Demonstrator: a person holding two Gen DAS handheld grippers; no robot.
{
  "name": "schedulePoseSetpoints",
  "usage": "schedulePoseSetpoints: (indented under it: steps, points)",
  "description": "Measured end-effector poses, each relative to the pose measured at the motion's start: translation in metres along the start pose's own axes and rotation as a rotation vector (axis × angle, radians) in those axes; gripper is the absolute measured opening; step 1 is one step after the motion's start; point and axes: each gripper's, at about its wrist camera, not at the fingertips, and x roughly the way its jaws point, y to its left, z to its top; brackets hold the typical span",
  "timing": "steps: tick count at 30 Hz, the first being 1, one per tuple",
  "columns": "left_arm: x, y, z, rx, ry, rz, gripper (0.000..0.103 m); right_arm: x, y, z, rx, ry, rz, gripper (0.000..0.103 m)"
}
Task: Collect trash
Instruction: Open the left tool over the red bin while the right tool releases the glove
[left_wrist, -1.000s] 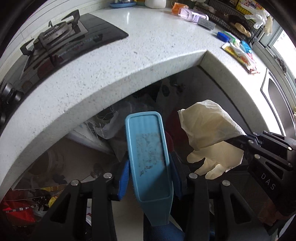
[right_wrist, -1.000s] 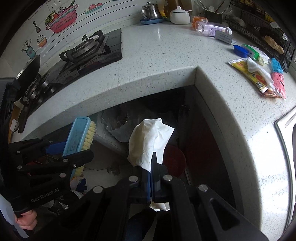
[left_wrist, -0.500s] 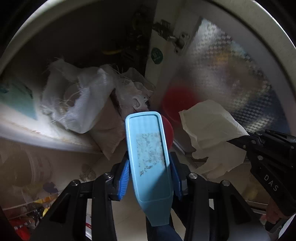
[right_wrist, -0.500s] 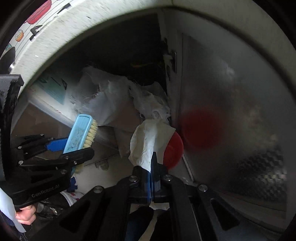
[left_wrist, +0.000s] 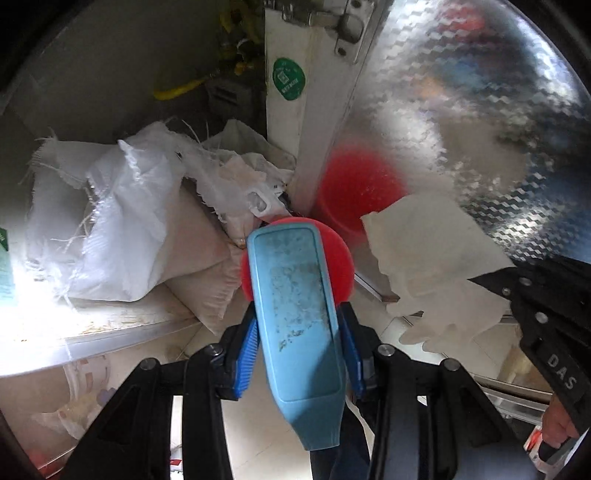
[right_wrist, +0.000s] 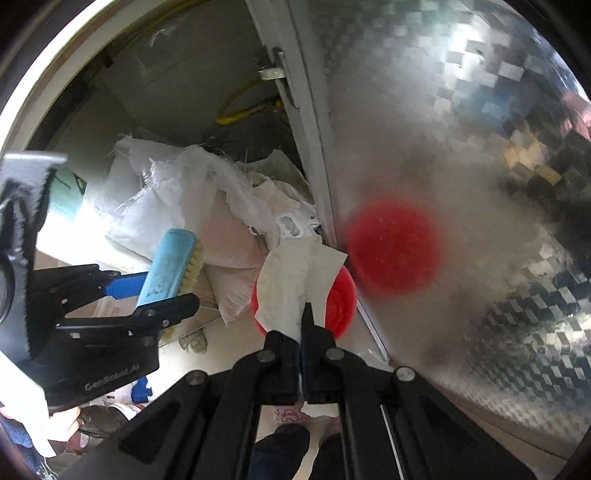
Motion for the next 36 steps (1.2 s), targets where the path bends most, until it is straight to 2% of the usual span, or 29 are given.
schedulePoseSetpoints:
  steps: [2,4,6,7,15,28,36]
  points:
    - [0.006,0.001,0.005,-0.001,0.003,0.002,0.040,0.000,0.002,-0.001,-0.007,-0.001,0.007,0.000]
    - [0.006,0.002,0.005,0.000,-0.003,0.011,0.059,0.001,0.003,-0.001,-0.008,0.001,0.002,0.000]
    - [0.007,0.003,0.006,0.004,-0.008,0.021,0.073,0.002,0.002,-0.002,-0.010,0.002,-0.002,0.000]
    - [0.007,0.004,0.006,0.006,-0.007,0.025,0.076,0.002,0.001,-0.002,-0.004,0.008,0.001,0.000]
    - [0.007,0.011,0.000,-0.016,-0.006,0.066,0.078,0.019,0.011,0.007,-0.058,0.033,0.010,0.000]
    - [0.010,0.046,-0.025,-0.158,0.000,0.116,0.078,0.044,0.044,0.017,-0.250,0.089,0.053,0.000]
    - [0.000,0.056,-0.038,-0.233,-0.025,0.136,0.078,0.047,0.057,0.022,-0.322,0.079,0.058,0.001]
